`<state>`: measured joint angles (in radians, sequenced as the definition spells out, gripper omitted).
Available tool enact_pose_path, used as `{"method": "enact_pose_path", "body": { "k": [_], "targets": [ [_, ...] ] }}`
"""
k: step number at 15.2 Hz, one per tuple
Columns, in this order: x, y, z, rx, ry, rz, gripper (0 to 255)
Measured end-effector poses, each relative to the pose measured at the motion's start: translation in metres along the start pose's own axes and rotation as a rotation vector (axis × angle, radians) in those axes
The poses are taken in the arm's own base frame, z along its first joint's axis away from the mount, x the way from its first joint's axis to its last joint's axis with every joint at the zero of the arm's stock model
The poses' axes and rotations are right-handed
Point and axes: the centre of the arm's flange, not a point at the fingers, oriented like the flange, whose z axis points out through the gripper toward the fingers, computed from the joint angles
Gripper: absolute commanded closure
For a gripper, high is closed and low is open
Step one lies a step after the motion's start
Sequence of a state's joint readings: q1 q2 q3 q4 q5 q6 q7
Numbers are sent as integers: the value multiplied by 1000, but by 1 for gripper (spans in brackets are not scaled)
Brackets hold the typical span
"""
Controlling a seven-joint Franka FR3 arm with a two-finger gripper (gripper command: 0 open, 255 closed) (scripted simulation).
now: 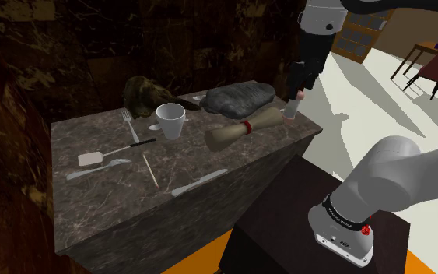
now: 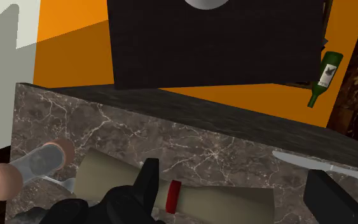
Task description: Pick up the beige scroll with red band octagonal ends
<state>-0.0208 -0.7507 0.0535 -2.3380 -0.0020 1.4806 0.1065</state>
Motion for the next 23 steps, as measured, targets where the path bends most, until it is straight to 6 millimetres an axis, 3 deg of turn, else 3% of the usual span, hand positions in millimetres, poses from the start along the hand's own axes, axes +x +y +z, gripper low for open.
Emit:
{"method": "enact_pose_path", "body": {
  "k": [3, 10, 17, 23],
  "targets": [
    [7, 8, 11, -4, 0, -50, 0],
    [52, 43, 78, -28, 1, -340, 0],
    [112, 64, 143, -54, 3, -645, 0],
    [166, 69, 196, -76, 7, -906, 0]
  ]
}}
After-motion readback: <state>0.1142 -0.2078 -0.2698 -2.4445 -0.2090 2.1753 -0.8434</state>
